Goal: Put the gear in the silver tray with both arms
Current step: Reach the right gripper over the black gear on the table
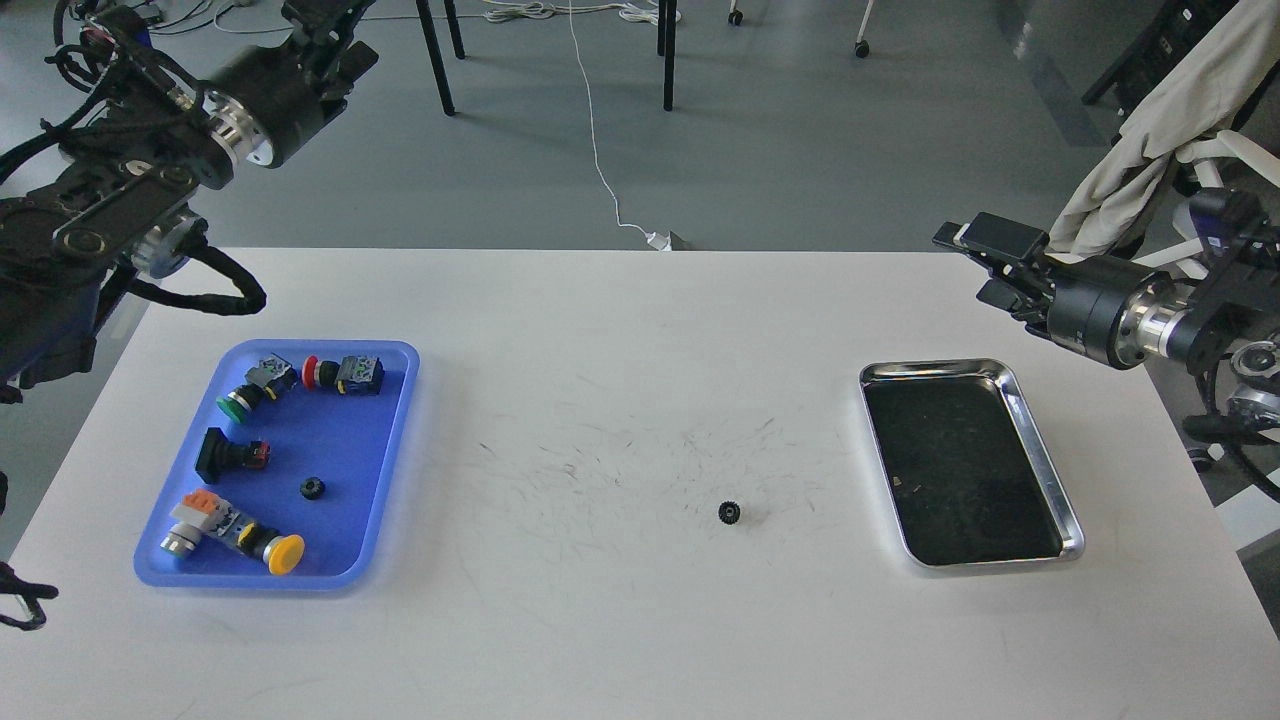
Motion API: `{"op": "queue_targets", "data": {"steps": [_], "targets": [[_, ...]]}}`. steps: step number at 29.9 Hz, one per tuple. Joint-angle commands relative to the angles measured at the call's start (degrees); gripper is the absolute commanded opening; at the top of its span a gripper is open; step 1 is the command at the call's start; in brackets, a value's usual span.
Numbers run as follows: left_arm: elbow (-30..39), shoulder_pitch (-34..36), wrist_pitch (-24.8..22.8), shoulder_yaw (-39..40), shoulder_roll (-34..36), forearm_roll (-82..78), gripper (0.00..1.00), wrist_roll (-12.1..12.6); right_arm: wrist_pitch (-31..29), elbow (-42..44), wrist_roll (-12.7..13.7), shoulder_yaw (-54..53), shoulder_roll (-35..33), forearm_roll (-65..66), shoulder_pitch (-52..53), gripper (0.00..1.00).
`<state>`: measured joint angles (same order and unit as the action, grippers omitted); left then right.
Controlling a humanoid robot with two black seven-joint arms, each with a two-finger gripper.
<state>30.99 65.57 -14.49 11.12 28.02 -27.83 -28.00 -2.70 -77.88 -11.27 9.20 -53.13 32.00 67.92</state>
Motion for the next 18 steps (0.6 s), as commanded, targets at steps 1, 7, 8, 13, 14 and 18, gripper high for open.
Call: {"op": "queue_targets", "data": {"steps": [1, 7, 8, 13, 14, 18], "targets": [[-0.23, -1.93, -2.56, 0.22, 1.51, 4.36, 0.98, 0.00, -5.46, -0.95, -3.05, 2.57, 0.48, 1.22, 3.62, 0.98], [-0.05, -3.96, -5.19, 1.71, 5.37, 8.13, 0.98, 0.00, -7.84, -0.95, -6.21, 11.17, 3.47, 14.74, 10.38, 0.98], [0.03, -4.13, -5.99, 2.06, 5.55, 9.27, 0.98, 0.00, -7.76, -0.95, -6.74, 12.76, 4.26, 16.24, 11.26, 0.98], [-0.14, -6.06, -7.49, 3.03, 7.05, 14.37, 0.98, 0.00, -7.85, -0.69, -7.28, 18.74, 8.65, 22.39, 15.40, 0.98], [-0.05, -6.77, -7.92, 3.30, 7.48, 15.08, 0.98, 0.00, -7.85, -0.69, -7.28, 19.53, 9.62, 23.88, 15.84, 0.98], [-0.14, -9.49, -10.30, 4.35, 8.71, 17.54, 0.98, 0.00, -7.85, -0.25, -8.50, 23.57, 13.48, 33.72, 18.03, 0.98]]}}
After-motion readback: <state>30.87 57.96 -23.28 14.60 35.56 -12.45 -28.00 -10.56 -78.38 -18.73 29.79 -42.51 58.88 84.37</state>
